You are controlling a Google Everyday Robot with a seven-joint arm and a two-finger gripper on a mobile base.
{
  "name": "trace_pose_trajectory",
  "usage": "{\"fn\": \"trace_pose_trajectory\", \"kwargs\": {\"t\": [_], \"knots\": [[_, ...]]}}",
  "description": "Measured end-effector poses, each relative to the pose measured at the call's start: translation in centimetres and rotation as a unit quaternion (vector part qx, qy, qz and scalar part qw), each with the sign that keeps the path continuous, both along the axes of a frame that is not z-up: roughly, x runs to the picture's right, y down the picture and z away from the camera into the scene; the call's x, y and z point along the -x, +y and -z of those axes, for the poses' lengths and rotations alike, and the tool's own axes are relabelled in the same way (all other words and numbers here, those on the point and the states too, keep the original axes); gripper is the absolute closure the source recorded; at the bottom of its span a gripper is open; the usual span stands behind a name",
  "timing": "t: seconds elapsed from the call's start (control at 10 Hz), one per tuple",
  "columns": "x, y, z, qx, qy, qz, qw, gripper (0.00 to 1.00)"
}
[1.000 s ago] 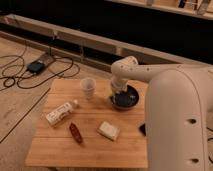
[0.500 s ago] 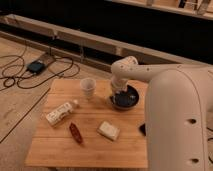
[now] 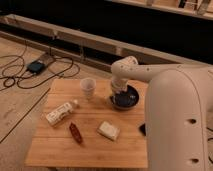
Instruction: Place the white sponge in the ceramic cup
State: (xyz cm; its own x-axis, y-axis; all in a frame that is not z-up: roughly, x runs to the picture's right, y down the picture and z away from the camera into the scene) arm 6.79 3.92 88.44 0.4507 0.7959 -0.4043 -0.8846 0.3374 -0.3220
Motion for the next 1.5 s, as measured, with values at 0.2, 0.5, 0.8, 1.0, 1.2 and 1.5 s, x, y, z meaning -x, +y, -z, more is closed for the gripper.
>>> {"fn": "trace_pose_trajectory", "kwargs": {"t": [0.2, 0.5, 0.8, 1.0, 1.2, 1.5], "knots": [[0.0, 0.0, 0.0, 0.0, 0.0, 0.0, 1.0, 0.2], [0.0, 0.1, 0.1, 0.0, -0.002, 0.008, 1.0, 0.2], [1.0, 2.0, 1.8, 0.001, -0.023, 0.073, 0.9971, 0.2], [1.7, 3.7, 3.7, -0.001, -0.039, 0.095, 0.9947, 0.2], [3.2, 6.4, 6.1, 0.003, -0.06, 0.113, 0.9918, 0.2], [4.8, 10.0, 7.7, 0.017, -0.076, 0.125, 0.9891, 0.2]]}}
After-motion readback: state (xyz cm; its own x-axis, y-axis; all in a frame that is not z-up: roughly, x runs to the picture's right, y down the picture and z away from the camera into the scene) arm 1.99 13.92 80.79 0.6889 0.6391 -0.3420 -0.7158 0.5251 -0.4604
